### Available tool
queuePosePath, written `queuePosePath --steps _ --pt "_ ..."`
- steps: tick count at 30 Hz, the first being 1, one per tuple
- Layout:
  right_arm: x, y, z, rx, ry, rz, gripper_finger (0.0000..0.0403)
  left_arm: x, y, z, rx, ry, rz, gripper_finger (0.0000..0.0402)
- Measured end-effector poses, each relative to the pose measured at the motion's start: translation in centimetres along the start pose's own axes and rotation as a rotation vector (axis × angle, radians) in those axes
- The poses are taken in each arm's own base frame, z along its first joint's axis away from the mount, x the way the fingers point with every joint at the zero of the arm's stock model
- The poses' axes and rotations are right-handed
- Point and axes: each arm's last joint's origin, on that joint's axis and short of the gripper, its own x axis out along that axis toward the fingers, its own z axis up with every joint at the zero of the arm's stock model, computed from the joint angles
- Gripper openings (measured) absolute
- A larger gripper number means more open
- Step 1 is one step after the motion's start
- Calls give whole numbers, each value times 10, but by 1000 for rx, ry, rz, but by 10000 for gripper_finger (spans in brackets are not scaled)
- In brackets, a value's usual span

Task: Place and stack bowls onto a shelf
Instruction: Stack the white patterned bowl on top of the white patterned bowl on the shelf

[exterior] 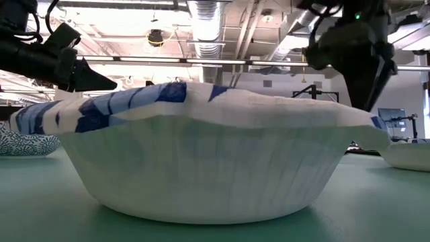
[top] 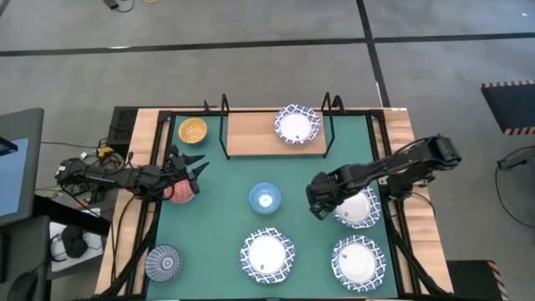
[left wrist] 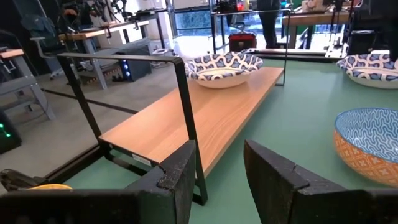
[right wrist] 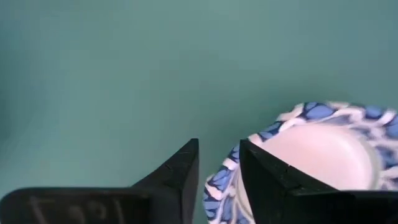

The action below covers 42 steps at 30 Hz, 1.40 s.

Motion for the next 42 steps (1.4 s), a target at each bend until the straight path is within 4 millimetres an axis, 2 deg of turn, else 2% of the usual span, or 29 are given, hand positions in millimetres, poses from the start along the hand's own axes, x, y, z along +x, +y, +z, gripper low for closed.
queuePosePath --steps 6,11,14,31,34,37,42 --pt "13 -12 1 120 33 -54 211 0 0 1 9 -12 3 126" --pt "33 -23 -6 212 66 -97 213 0 0 1 29 -11 3 126" --pt "40 -25 -7 221 76 -79 192 0 0 1 29 -10 0 126" --pt "40 -22 -7 202 100 -37 19 0 0 1 12 -11 0 126" --pt "31 -12 -4 160 122 38 17 0 0 1 12 -11 0 126" --pt "14 3 1 74 124 154 17 0 0 1 15 -11 1 126" --pt "-32 30 12 -80 -8 312 17 0 0 1 17 -11 1 126"
